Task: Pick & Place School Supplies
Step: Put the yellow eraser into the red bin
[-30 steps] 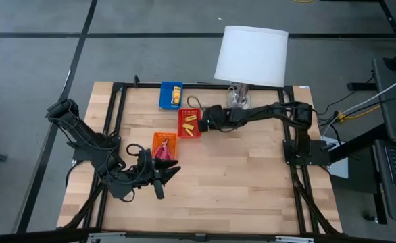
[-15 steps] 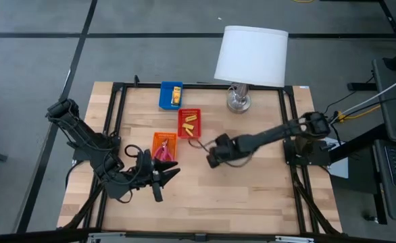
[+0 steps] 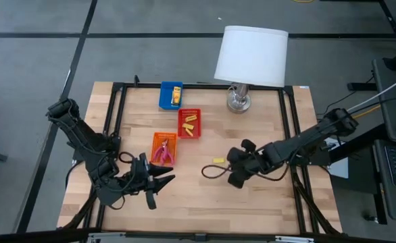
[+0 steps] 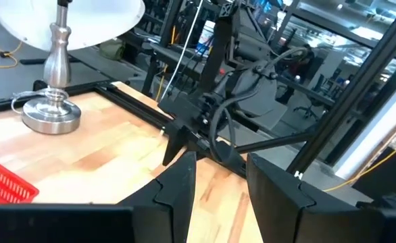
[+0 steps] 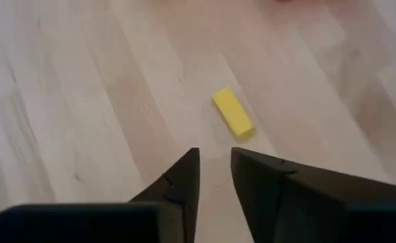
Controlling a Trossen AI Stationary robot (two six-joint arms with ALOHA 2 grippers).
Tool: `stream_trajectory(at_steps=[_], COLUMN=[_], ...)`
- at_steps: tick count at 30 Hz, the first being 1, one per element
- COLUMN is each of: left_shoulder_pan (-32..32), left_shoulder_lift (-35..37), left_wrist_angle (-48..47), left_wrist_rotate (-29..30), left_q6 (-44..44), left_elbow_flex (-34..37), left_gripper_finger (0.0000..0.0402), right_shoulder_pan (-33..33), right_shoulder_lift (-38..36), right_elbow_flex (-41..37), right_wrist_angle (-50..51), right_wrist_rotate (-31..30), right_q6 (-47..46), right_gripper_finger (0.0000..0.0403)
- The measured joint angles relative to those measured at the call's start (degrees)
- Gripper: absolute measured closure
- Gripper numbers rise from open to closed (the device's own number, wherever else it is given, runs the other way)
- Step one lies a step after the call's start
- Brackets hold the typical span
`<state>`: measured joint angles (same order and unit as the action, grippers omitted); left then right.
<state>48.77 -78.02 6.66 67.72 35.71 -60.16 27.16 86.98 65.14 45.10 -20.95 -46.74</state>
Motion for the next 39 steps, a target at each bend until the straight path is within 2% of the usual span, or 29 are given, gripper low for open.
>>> stream_trajectory(at_steps=[4,8,11,13,22,27,32,39], left_shoulder_pan=[0.0,0.0,0.0,0.0,0.0,0.0,0.0,1.0], left_shoulder_lift=[0.0,0.0,0.0,0.0,0.0,0.0,0.0,0.0], left_wrist_angle=[-0.2,-0.6,-0.6,-0.6,-0.6,-0.6,-0.6,-0.6], left_wrist_rotate=[-1.1,-3.0,-4.7,-5.8,-9.4,-10.0,-10.0,-9.4], left_q6=[-0.5,-1.2,-1.9,-1.9,0.3,0.7,1.1,2.3], left_elbow_flex=[0.0,0.0,0.0,0.0,0.0,0.0,0.0,0.0], left_gripper_finger=[0.0274,0.0274,0.0274,0.0274,0.0274,0.0274,0.0274,0.0274], right_shoulder_pan=[0.3,-0.7,-3.8,-5.5,-9.4,-10.8,-12.5,-15.1], right_shoulder_lift=[2.1,5.3,9.5,12.2,19.5,20.7,22.6,23.4], right_elbow_flex=[0.0,0.1,0.0,0.0,0.0,0.0,0.2,0.3], right_wrist_angle=[-1.5,-3.1,-6.3,-8.7,-11.0,-11.5,-13.2,-14.1], right_wrist_rotate=[1.2,-1.8,3.8,6.0,5.3,6.8,9.5,15.5], right_q6=[9.0,10.9,11.3,14.5,25.5,30.0,32.2,34.0], right_gripper_finger=[0.031,0.0319,0.0313,0.0297,0.0185,0.0152,0.0155,0.0187])
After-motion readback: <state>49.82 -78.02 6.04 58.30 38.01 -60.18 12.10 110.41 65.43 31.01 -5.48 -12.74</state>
